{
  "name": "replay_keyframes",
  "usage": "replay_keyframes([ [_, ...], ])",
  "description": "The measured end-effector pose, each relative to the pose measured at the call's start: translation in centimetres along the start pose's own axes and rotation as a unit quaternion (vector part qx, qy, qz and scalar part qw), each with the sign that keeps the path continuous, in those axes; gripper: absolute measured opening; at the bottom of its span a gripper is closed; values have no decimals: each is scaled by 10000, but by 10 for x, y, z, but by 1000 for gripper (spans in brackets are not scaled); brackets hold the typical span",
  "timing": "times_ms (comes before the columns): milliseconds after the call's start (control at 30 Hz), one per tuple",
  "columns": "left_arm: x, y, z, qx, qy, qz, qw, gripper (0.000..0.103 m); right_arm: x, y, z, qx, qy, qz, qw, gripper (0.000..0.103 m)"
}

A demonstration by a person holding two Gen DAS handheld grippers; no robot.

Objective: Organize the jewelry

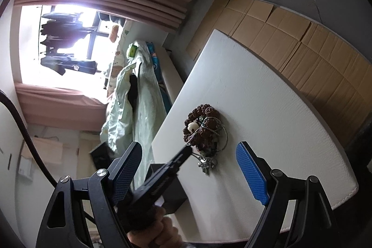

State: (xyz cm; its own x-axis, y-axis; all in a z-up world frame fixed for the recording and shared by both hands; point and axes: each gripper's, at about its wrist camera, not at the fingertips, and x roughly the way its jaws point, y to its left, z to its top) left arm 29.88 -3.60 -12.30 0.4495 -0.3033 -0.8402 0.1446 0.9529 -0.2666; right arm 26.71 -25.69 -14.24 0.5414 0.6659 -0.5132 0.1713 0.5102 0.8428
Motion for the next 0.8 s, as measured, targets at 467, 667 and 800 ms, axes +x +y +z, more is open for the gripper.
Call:
replay_keyframes([
  [467,-81,2,16,-232,-990,-560,9932,2,29,7,-4,-168,278,-150,9994,78],
  [667,-114,-1,19,-180,-1377,-762,9874,2,41,10,-4,-290,365,-257,9986,70],
  [800,-133,-2,18,-155,-1601,-874,9831,2,52,11,-4,-346,464,-364,9977,69],
])
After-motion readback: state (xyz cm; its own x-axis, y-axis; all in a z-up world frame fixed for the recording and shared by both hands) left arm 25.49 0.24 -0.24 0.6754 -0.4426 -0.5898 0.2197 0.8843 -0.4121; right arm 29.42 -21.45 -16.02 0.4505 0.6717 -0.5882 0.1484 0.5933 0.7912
